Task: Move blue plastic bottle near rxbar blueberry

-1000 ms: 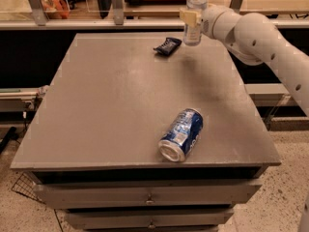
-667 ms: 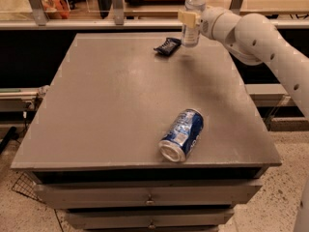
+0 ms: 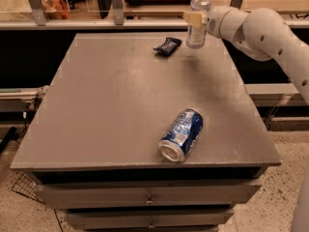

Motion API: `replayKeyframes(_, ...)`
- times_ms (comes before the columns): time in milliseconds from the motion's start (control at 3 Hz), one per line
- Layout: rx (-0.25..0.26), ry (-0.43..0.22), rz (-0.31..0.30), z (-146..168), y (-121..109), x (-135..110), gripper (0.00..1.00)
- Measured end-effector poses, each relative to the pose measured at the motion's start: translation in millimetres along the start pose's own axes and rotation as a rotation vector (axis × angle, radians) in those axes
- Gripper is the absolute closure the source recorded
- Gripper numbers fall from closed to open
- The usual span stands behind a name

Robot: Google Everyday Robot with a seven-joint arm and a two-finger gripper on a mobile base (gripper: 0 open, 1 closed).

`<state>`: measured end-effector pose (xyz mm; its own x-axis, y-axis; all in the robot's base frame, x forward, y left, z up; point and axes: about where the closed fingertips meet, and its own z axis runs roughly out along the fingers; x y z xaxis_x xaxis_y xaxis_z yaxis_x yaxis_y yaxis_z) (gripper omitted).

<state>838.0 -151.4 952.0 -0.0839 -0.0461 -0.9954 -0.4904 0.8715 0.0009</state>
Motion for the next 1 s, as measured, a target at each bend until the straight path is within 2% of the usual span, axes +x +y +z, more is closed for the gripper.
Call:
replayKeyframes(333,-0.014,-0.018,0.041,-1.0,-4.2,8.1,1.0)
replayKeyframes(667,-0.047,-0.032,0.066,5.8,3.4,13.9,1.0)
replayKeyframes(1000,-0.069,-0.018,0.063,8.6,9.0,18.6,0.83)
